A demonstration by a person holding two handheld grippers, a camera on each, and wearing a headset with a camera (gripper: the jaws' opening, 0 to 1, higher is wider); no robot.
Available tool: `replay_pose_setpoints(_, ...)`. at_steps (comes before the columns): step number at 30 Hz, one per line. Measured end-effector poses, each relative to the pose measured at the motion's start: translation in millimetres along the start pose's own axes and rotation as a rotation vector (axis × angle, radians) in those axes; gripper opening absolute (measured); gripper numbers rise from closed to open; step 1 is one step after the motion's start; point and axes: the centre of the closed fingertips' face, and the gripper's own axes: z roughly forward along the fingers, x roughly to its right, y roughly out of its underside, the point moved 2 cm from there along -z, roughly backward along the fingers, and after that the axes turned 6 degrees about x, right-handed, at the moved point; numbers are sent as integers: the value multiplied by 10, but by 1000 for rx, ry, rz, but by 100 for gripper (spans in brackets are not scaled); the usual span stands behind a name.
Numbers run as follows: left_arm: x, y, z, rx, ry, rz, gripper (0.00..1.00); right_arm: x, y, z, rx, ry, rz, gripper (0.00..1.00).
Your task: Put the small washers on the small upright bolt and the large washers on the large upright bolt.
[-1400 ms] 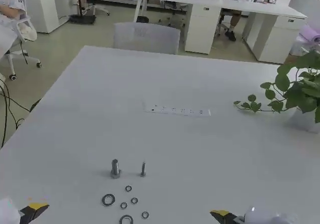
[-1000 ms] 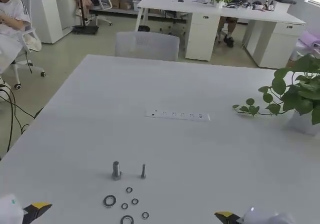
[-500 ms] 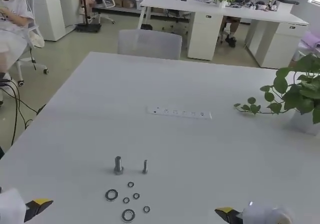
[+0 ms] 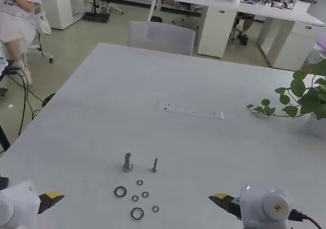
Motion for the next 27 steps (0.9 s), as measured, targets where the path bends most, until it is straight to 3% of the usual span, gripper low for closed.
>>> replay_pose_setpoints(3, -8, -21, 20, 15, 11, -7, 93, -16, -39, 38, -11, -3, -5, 86)
replay_pose_setpoints(5, -24, -26, 33, 22, 18, -2, 93, -13, -106, 51, -3, -8, -16, 79)
replay_pose_setpoints(6, -50, -20, 47, 22, 20, 5, 93, -11, -106, 76, -27, -14, -21, 75)
replay_pose_setpoints(11, -134, -40, 64, 30, 0, 40, 97, -1, -162, 206, -57, -24, -53, 76)
replay_pose_setpoints(14, -186, -8, 89, 12, 11, 39, 96, 17, -156, 298, -79, -32, -69, 76)
replay_pose_setpoints(27, -196, 26, 64, -4, 45, 44, 97, 64, -199, 690, -193, -75, -172, 74)
